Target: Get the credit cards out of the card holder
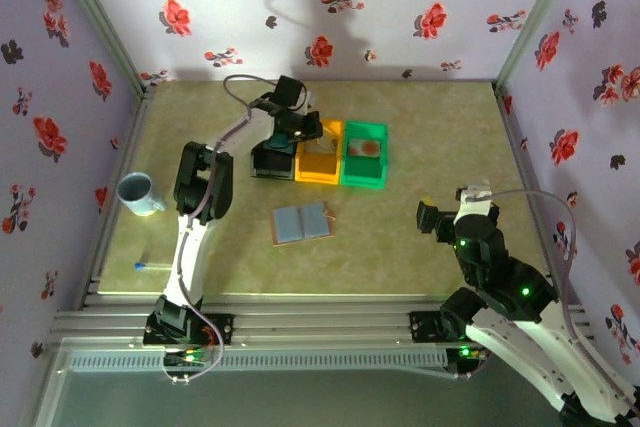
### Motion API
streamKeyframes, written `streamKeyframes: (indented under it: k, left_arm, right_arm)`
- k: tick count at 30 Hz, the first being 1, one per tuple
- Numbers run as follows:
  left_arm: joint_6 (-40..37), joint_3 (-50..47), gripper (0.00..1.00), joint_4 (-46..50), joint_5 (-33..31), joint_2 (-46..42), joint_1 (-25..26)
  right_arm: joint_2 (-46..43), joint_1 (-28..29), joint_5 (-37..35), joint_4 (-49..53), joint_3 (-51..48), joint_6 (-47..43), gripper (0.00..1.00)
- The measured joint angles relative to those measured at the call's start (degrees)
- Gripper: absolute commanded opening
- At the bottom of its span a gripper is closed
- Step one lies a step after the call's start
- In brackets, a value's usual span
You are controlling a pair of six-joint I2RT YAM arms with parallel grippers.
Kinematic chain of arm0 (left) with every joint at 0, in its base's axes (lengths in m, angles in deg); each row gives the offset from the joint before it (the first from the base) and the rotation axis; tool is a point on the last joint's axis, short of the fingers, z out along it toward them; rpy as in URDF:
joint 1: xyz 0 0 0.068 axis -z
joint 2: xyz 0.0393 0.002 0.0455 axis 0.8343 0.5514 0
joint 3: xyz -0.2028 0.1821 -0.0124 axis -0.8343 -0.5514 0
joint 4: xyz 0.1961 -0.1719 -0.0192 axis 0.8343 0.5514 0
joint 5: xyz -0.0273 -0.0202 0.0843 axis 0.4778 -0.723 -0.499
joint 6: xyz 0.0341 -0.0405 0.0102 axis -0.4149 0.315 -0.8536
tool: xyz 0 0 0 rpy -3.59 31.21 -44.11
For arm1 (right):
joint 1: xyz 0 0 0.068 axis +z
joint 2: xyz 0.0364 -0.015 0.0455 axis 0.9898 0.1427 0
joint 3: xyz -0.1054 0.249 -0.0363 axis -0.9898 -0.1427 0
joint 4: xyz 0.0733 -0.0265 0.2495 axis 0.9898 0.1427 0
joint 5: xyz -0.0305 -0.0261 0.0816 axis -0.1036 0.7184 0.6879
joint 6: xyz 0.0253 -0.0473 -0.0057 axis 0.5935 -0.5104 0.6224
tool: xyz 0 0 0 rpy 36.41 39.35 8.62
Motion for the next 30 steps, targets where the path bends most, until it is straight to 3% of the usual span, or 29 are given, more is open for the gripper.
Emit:
streamKeyframes:
  k: [19,30]
  left_arm:
    - [-0.92,2.27,0.0,2.27,-0.72,0.44,0.0]
    - [-1.09,3.56,0.1,3.5,-1.11,1.03,0.0]
  right_arm:
    - [0.11,-0.11,0.22,-0.44,-0.37,-0.39,0.99]
    - [0.11,-0.22,0.68,-0.44,-0.37,-0.39,0.99]
